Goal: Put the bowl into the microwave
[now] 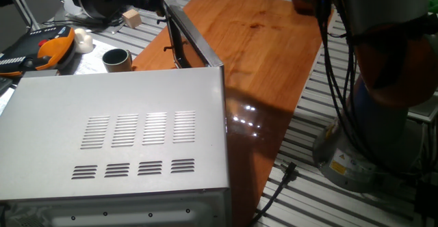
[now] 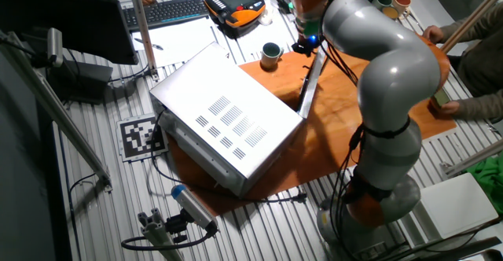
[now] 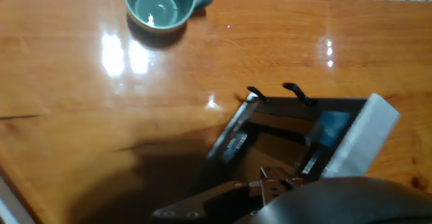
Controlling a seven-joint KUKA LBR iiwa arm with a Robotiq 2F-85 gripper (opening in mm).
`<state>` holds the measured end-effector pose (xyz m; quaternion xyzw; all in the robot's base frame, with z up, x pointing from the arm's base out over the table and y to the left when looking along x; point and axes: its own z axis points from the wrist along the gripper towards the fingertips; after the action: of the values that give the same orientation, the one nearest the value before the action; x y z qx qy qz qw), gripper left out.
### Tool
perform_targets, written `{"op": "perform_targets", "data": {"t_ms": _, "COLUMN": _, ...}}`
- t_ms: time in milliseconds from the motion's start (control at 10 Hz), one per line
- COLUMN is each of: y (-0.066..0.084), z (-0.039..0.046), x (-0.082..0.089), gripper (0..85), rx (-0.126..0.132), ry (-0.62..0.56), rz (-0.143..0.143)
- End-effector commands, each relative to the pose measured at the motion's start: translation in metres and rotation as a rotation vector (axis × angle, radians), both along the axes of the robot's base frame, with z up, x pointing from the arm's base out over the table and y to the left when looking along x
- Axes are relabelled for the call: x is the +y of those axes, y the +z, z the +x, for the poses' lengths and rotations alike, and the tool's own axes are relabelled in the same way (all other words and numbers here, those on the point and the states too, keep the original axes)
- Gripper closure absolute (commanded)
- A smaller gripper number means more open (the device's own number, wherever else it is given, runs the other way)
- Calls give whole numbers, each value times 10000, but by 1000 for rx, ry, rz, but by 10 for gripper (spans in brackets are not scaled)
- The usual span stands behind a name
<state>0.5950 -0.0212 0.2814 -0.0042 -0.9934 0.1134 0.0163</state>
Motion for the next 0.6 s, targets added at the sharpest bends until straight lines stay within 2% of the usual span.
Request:
{"op": "perform_targets", "data": {"t_ms": 0, "y": -5, "z": 63, "x": 81, "gripper": 850, "rx": -1, "ry": -15, "rz": 23}}
{"op": "perform_targets", "data": {"t_ms": 400, "y": -80, "z": 476, "x": 608, "gripper": 850, "rx": -28, "ry": -133, "rz": 106}}
{"op": "perform_targets", "data": {"t_ms": 500, "y": -93, "z": 551, "x": 714, "gripper": 850, "rx": -38, "ry": -172, "rz": 119}}
